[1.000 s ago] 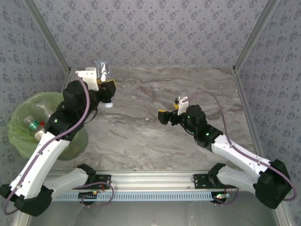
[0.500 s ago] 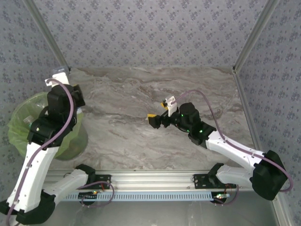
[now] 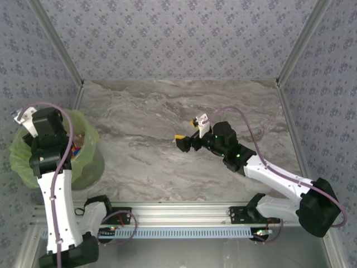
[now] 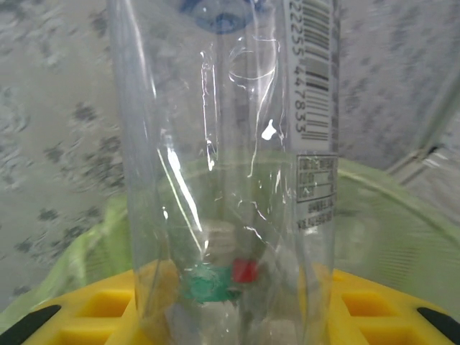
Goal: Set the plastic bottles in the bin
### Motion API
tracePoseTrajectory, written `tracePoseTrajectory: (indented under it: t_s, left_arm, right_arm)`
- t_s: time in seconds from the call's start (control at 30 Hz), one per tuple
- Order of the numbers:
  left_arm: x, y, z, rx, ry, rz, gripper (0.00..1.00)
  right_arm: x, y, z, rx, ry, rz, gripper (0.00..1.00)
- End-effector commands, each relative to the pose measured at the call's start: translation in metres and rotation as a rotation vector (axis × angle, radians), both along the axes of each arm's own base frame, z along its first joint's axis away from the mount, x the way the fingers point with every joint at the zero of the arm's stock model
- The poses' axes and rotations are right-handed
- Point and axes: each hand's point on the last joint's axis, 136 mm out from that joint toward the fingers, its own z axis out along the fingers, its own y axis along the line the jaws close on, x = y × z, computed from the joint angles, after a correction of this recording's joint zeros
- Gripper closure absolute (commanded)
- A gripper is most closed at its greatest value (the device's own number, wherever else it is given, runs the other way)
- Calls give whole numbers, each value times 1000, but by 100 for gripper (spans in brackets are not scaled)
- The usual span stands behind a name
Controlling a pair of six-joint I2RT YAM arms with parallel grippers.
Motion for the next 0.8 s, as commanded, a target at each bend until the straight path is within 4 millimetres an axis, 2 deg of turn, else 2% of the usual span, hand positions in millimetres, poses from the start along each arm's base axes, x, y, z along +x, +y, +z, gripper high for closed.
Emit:
tracePoseTrajectory:
  t_s: [0.0,0.13,0.23,0.47,0.5,0.57,0.6,0.7,0.77]
  left_arm:
    - [-6,8,-10,-72,-55,42,59]
    - [-16,20,-24,-100,-37,103,59]
    - [-22,23,-30,-121,-33,131,55]
    - [-10,6,-45,-260,-47,56,44]
    - [-9,3,-47,-279,-51,51,42]
    - [-11,2,-46,-304,-64,64,27]
    - [-13,2,-44,-306,-67,74,22]
    - [-18,0,-32,-302,-92,82,14]
    - [-18,-4,-24,-310,-114,61,5]
  right_arm:
    - [1,3,3,1,-31,16,1]
    - [2,5,6,0,-33,21,1]
    - [2,6,6,-2,-28,23,1]
    - [3,6,3,1,-14,17,1]
    - [3,6,4,3,-14,15,1]
    - [4,7,3,0,-13,14,1]
    - [5,7,3,-2,-13,12,1]
    - [6,8,4,-7,-14,13,1]
    - [7,8,3,-10,-14,10,1]
